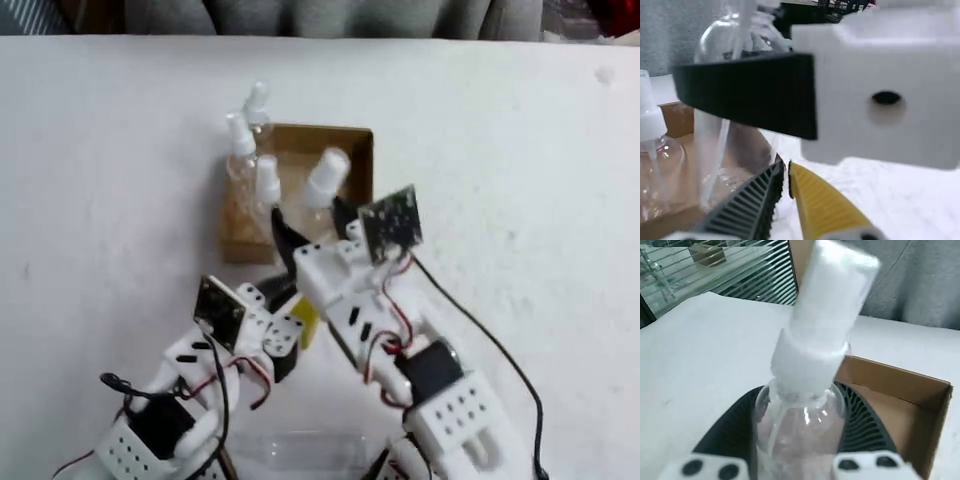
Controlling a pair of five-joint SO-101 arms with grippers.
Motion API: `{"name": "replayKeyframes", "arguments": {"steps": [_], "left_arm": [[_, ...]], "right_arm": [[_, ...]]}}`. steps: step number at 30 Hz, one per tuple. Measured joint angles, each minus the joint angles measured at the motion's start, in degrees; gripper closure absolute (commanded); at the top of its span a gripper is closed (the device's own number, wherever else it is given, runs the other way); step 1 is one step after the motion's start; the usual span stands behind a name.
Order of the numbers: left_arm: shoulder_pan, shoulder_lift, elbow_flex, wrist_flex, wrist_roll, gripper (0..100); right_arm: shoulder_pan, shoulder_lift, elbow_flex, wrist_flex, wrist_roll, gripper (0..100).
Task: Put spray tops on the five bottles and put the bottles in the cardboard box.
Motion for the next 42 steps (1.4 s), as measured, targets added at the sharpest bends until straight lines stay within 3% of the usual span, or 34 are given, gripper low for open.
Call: {"name": "replayKeyframes", "arguments": {"steps": [12, 17, 24, 35, 42], "left_arm": [[0.0, 0.1, 0.1, 0.0, 0.2, 98], [-0.4, 0.1, 1.5, 0.0, 0.1, 98], [-3.0, 0.1, 2.1, 4.9, -10.1, 98], [-24.5, 0.0, -1.5, 24.8, -11.1, 98], [-33.8, 0.0, 0.4, 23.5, -11.1, 98]], "right_arm": [[-0.6, -7.6, 0.0, 8.4, 3.2, 98.3], [4.4, -6.3, 0.2, 5.9, 4.1, 98.3], [10.2, -5.6, 0.4, 1.6, 7.4, 98.3], [13.7, 18.5, -0.4, -18.6, 7.9, 98.3], [16.3, 36.7, -8.6, -24.9, 7.9, 98.3]]}}
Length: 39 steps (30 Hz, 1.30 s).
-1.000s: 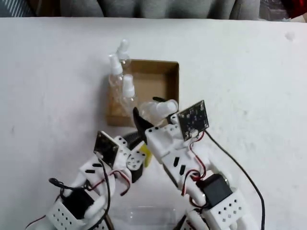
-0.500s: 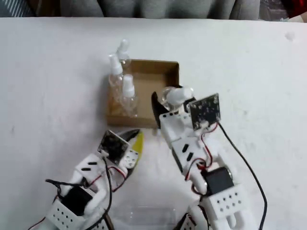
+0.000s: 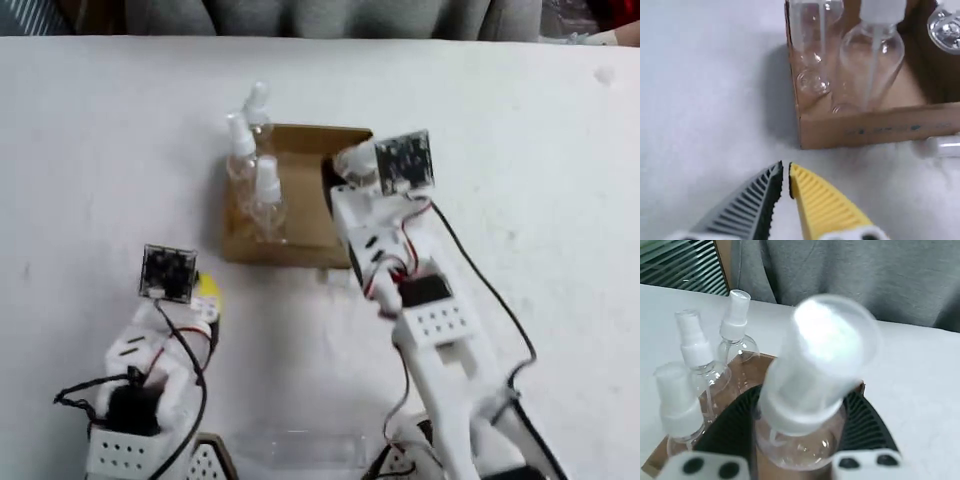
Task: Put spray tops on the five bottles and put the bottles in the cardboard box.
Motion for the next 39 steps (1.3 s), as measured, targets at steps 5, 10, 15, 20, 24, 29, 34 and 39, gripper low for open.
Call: {"name": "replayKeyframes", "arguments": {"steps": [5, 10, 15, 20, 24, 29, 34, 39], "left_arm": [[-3.8, 0.0, 1.8, -4.2, 0.0, 98], [-4.4, 0.0, 1.8, -4.4, 0.0, 98], [-4.3, 0.0, 1.8, -4.4, 0.0, 98], [-4.3, 0.0, 1.8, -4.4, 0.0, 98], [-4.3, 0.0, 1.8, -4.4, 0.0, 98], [-4.3, 0.0, 1.8, -4.4, 0.0, 98], [-4.3, 0.0, 1.8, -4.4, 0.0, 98], [-4.3, 0.0, 1.8, -4.4, 0.0, 98]], "right_arm": [[0.1, 10.5, -6.0, -3.5, 0.0, 98.3], [1.2, 19.3, -12.2, -5.9, 0.0, 98.3], [3.8, 28.0, -18.9, -5.9, 0.0, 98.3], [4.7, 36.2, -24.9, -5.9, 0.0, 98.3], [4.7, 41.0, -28.2, -5.9, 0.0, 98.3], [4.7, 44.7, -31.5, -5.9, 0.0, 98.3], [4.9, 49.0, -35.0, -5.9, 0.0, 98.3], [4.9, 51.4, -36.9, -5.9, 0.0, 98.3]]}}
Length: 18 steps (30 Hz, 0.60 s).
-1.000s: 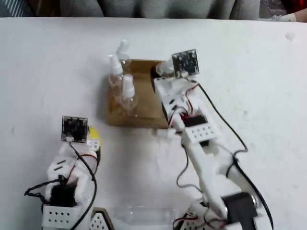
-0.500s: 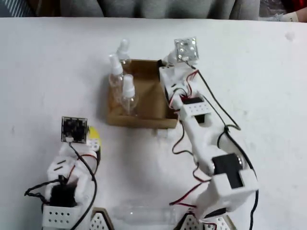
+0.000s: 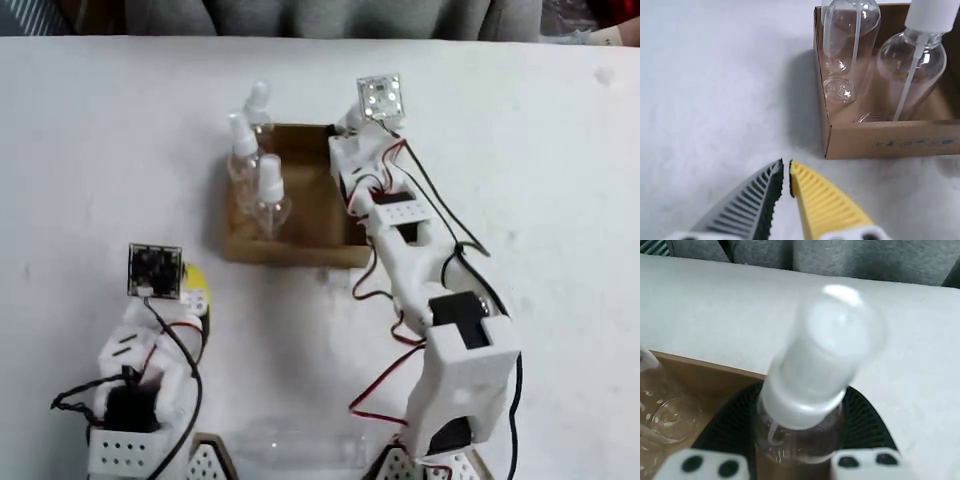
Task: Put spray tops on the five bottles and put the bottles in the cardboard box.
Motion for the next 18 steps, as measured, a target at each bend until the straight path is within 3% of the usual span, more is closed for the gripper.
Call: {"name": "replayKeyframes", "arguments": {"steps": [18], "left_arm": [[0.0, 0.0, 0.0, 0.0, -0.1, 98]], "right_arm": [[0.2, 2.0, -1.1, -0.3, 0.0, 98.1]]}}
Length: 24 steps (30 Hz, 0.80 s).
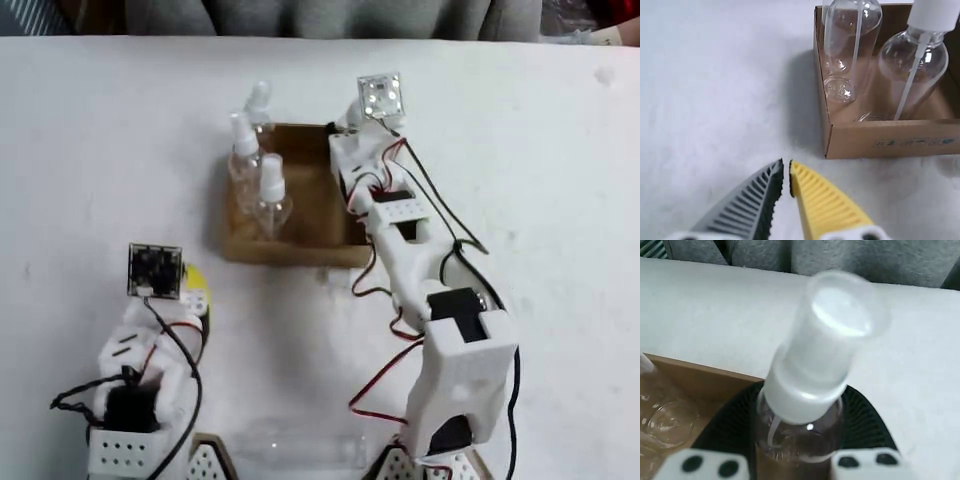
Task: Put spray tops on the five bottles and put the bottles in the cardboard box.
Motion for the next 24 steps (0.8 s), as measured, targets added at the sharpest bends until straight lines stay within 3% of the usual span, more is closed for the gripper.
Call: {"name": "replayKeyframes", "arguments": {"steps": [16, 24], "left_arm": [[0.0, 0.0, 0.0, 0.0, 0.0, 98], [0.0, 0.0, 0.0, 0.0, 0.0, 98]], "right_arm": [[0.0, 0.0, -1.0, 3.3, 0.0, 97.5], [-0.4, 0.0, -1.0, 3.3, -0.1, 81.0]]}}
